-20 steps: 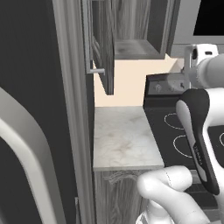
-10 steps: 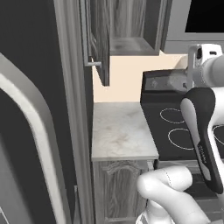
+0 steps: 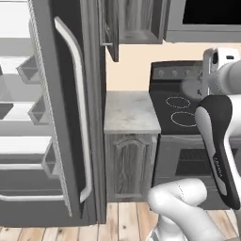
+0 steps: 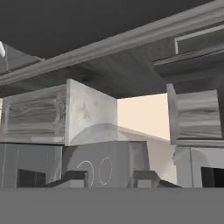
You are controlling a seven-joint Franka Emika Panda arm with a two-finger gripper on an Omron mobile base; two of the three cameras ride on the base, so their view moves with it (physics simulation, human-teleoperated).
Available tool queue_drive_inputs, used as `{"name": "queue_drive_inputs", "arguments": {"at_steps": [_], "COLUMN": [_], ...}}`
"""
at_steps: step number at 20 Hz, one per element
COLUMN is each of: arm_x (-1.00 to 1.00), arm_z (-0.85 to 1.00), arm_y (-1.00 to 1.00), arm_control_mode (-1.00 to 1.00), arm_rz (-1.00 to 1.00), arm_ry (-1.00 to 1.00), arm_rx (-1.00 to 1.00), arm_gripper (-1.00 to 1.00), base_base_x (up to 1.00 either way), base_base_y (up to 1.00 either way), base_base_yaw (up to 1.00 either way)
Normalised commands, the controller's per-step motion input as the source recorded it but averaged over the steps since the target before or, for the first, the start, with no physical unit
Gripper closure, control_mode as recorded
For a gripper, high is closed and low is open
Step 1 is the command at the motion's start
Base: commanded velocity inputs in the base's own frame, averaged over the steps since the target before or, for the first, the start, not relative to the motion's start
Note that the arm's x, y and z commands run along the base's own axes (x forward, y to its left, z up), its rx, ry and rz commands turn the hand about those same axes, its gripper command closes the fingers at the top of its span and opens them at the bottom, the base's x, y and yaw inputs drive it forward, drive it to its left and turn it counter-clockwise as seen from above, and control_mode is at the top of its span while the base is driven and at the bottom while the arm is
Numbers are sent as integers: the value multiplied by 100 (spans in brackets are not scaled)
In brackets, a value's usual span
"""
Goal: There is a bowl on the dining counter. Grab a lemon wedge from the fridge and place it in the bowl. Then get the liquor bottle and glass cup from the cabinet and place them next to the bowl.
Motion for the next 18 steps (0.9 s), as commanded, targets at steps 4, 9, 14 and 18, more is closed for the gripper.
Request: {"name": "queue_drive_inputs", "arguments": {"at_steps": [4, 9, 14, 18], "arm_x": [0, 0, 0, 0], "arm_z": [0, 0, 0, 0], "arm_y": [0, 0, 0, 0], "arm_control_mode": [100, 100, 100, 100], "arm_rz": [0, 0, 0, 0], "arm_ry": [0, 0, 0, 0], "arm_rx": [0, 0, 0, 0], "arm_gripper": [100, 100, 100, 100], "base_base_x": [-100, -94, -92, -91], "base_base_y": [9, 14, 19, 20], "base_base_yaw": [26, 33, 34, 34]}}
